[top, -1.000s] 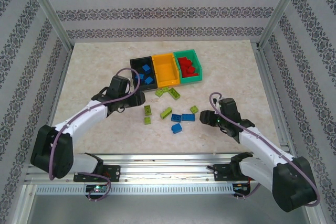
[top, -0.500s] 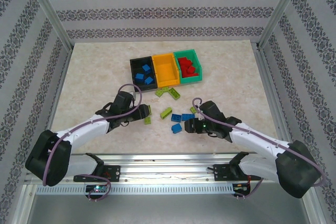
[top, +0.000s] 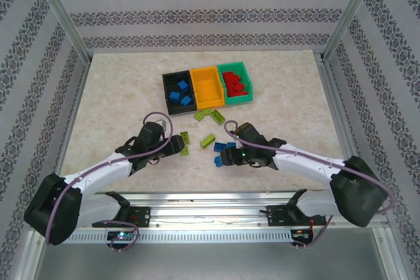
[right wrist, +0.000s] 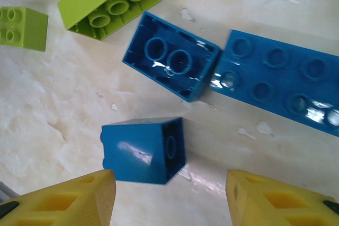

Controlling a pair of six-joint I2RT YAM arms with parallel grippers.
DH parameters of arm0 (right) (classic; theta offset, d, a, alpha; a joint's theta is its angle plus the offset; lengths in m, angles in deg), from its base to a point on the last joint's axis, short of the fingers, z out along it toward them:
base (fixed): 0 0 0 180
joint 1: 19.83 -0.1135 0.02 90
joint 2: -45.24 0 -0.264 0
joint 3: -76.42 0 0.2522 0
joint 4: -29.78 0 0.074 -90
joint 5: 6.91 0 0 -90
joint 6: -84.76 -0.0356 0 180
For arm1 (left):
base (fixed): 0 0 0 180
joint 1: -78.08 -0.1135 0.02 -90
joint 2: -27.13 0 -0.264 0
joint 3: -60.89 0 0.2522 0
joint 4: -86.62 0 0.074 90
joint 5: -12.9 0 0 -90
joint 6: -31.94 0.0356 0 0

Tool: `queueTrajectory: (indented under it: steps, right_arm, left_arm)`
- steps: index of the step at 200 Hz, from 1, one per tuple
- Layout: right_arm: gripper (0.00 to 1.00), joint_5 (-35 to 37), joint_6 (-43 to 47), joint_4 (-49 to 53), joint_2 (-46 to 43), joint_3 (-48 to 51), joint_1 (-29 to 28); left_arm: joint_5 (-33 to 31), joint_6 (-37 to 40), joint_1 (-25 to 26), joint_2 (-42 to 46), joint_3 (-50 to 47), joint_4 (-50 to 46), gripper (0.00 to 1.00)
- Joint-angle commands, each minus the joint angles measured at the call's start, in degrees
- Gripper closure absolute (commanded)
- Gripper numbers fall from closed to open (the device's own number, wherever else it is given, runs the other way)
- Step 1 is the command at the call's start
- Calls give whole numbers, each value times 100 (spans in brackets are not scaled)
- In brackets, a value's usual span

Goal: Sort the legos into containers by color
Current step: Pick up the lego from the bottom-center of the table.

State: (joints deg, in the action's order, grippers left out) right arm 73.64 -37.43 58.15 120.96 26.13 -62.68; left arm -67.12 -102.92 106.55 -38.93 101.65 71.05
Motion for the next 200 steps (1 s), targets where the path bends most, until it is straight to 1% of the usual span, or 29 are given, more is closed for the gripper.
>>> queueTrajectory:
  steps: [1, 26, 66, 83, 93, 111, 130, 179, 200]
  right_arm:
    - [42, 310, 250, 81, 424, -392, -269]
    - [42, 451, 343, 107, 857, -644, -514]
    - [42, 734, 509, 403, 1367, -929, -698]
    - [45, 727, 538, 498, 1493, -987, -707]
    - [50, 724, 534, 477, 1500, -969, -715]
    - [64, 691, 499, 462, 1438, -958, -716]
    - [70, 662, 465, 442, 1275, -956, -716]
    - [70, 392, 473, 294, 894, -1214, -612]
    - [70, 131, 489, 51, 925, -1436, -395]
  left_arm:
    - [-119, -91, 62, 115, -86, 181, 33]
    - [-92, -102, 63, 173, -99, 158, 33]
    - [-134, -136, 62, 284, -143, 142, 33]
    - [-163, -180, 62, 310, -213, 226, 33]
    - [-155, -190, 62, 298, -227, 246, 33]
    - [-125, -203, 63, 303, -229, 225, 33]
    - [-174, -209, 62, 312, -265, 250, 33]
    - [-163, -315, 66, 312, -323, 337, 33]
    - [-184, -420, 62, 395, -465, 454, 33]
